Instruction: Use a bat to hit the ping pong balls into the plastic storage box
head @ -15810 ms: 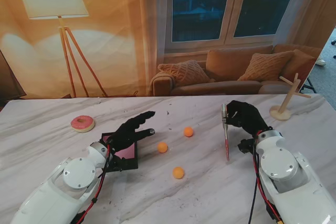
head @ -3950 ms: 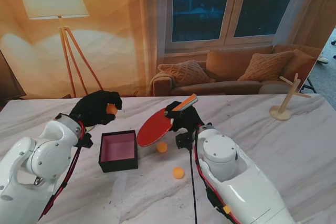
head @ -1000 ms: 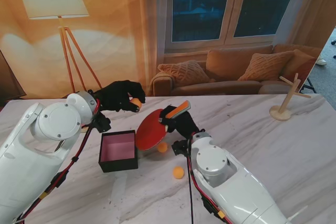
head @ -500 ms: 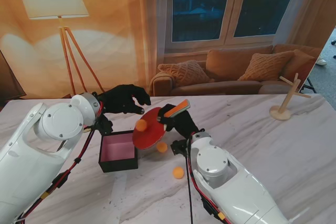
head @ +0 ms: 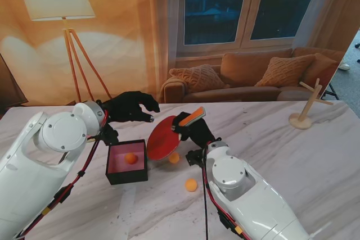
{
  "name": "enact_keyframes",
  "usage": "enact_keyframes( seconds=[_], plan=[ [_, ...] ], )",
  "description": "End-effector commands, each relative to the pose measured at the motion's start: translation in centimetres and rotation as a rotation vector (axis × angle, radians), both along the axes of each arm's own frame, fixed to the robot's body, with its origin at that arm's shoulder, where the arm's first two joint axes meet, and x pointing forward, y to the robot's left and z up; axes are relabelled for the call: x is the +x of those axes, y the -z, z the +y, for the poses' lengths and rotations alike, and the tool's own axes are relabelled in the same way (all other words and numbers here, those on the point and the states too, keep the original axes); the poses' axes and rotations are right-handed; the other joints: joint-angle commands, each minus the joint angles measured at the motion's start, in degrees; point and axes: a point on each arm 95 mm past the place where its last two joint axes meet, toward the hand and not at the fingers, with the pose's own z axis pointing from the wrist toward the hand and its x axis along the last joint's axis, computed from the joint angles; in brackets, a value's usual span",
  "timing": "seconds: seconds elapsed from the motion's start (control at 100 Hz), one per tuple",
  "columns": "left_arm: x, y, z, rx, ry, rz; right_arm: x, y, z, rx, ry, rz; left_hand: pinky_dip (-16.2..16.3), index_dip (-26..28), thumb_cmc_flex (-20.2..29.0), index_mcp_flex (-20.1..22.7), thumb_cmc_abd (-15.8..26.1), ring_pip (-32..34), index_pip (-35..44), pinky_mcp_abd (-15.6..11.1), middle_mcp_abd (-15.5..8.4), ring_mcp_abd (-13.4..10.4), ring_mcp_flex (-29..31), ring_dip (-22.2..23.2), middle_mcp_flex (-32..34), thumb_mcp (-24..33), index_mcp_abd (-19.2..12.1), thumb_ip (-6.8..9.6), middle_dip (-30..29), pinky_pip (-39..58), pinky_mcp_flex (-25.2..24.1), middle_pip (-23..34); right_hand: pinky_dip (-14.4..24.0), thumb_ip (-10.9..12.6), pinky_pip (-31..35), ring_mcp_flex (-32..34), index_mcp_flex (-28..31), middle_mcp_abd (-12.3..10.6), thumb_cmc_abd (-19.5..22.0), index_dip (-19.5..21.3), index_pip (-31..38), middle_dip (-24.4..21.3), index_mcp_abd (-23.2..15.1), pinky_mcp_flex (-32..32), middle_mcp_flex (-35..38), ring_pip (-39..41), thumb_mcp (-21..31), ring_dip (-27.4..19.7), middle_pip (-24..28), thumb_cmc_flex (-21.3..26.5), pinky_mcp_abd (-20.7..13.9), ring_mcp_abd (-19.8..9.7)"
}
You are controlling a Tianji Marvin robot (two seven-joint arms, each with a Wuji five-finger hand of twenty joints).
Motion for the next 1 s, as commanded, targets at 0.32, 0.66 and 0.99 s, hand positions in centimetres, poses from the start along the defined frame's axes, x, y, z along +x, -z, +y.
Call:
enact_keyframes(
  seconds=[0.32, 0.66, 0.99],
  plan=[
    [0.0, 1.1, -0.7, 0.012, 0.041, 0.05, 0.0, -1.0, -3.5, -0.066, 0.037, -0.057, 1.2, -5.6, -3.9, -5.1, 5.2, -7.5, -14.0, -1.9, -2.8, 0.5, -9.3, -2.3, -10.2, -4.6, 0.7, 5.37, -4.4, -10.2, -13.0, -6.5, 1.1, 1.9, -0.1, -3.2, 8.5, -12.5, 5.6, 2.5, 4.9, -0.8, -2.2, -0.6, 1.0, -2.3, 7.5, 0.5, 0.8, 8.7, -1.6, -5.7],
    [1.1, 3.3, -2.3, 0.015, 0.079, 0.111, -0.6, -1.4, -7.8, -0.129, 0.111, -0.103, 1.8, -6.1, -4.3, -6.2, 5.4, -9.6, -16.6, -2.5, -3.0, 0.2, -11.1, -2.9, -11.4, -5.9, 0.9, 5.37, -4.9, -12.2, -15.0, -7.3, 1.2, 1.8, 0.1, -3.2, 8.4, -12.2, 5.6, 2.3, 4.9, -0.9, -1.9, -0.7, 1.0, -2.1, 7.5, 0.4, 0.8, 8.7, -1.5, -5.5],
    [2.0, 5.9, -3.8, 0.042, 0.127, 0.16, -1.4, -1.5, -11.1, -0.16, 0.185, -0.141, 2.8, -5.3, -4.3, -5.8, 5.0, -9.6, -16.3, -2.8, -3.1, -0.1, -11.4, -2.6, -13.2, -5.5, 1.0, 5.46, -5.2, -12.3, -15.4, -8.1, 1.2, 1.8, 0.2, -3.3, 8.3, -12.0, 5.7, 2.0, 4.9, -1.0, -1.8, -0.8, 0.8, -1.9, 7.4, 0.2, 0.7, 8.7, -1.5, -5.3]
  ],
)
